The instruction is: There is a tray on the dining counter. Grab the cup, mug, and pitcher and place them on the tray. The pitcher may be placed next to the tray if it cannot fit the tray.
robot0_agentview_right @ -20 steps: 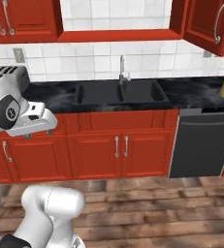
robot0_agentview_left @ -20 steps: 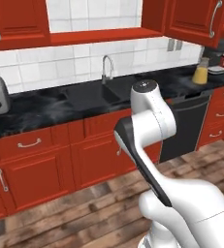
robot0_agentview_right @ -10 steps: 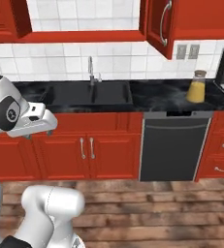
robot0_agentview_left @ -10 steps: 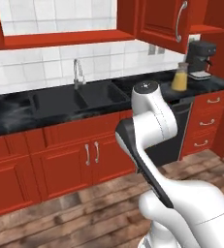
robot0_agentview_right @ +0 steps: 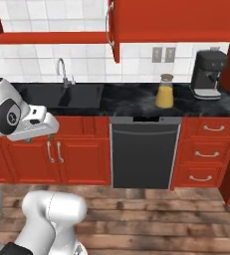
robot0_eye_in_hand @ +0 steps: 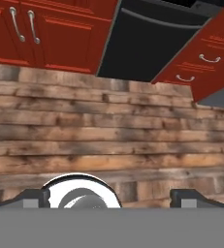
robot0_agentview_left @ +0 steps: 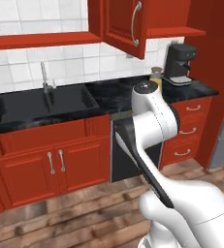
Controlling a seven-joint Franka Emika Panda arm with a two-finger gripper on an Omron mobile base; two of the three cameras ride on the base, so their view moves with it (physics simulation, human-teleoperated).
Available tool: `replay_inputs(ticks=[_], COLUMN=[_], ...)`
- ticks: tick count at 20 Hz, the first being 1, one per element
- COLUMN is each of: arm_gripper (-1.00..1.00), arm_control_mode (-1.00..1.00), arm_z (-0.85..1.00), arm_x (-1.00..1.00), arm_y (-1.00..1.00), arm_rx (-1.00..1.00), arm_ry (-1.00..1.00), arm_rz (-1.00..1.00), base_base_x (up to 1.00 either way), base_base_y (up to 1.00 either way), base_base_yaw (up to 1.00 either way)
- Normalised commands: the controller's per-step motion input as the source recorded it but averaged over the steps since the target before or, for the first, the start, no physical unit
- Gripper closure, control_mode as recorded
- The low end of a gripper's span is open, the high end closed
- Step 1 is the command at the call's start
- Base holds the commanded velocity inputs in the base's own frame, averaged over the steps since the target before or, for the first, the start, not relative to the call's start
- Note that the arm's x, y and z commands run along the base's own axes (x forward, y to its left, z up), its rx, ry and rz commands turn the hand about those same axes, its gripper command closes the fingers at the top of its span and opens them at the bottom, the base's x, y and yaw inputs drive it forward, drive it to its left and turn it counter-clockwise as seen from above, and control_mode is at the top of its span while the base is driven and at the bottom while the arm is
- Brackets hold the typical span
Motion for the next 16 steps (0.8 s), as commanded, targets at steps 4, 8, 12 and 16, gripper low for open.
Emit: replay_inputs(ticks=[4,8,12,16], arm_gripper=[-1.00,-1.00,-1.00,-1.00], arm_control_mode=[1.00,1.00,1.00,1.00], arm_z=[0.00,0.00,0.00,0.00], arm_x=[0.00,0.00,0.00,0.00], arm_y=[0.00,0.00,0.00,0.00], arm_rx=[0.00,0.00,0.00,0.00], arm_ry=[0.00,0.00,0.00,0.00], arm_rz=[0.00,0.00,0.00,0.00], base_base_x=[0.23,0.34,0.53,0.82], base_base_y=[-1.00,-1.00,-0.98,-0.71], base_base_yaw=[0.12,0.14,0.17,0.10])
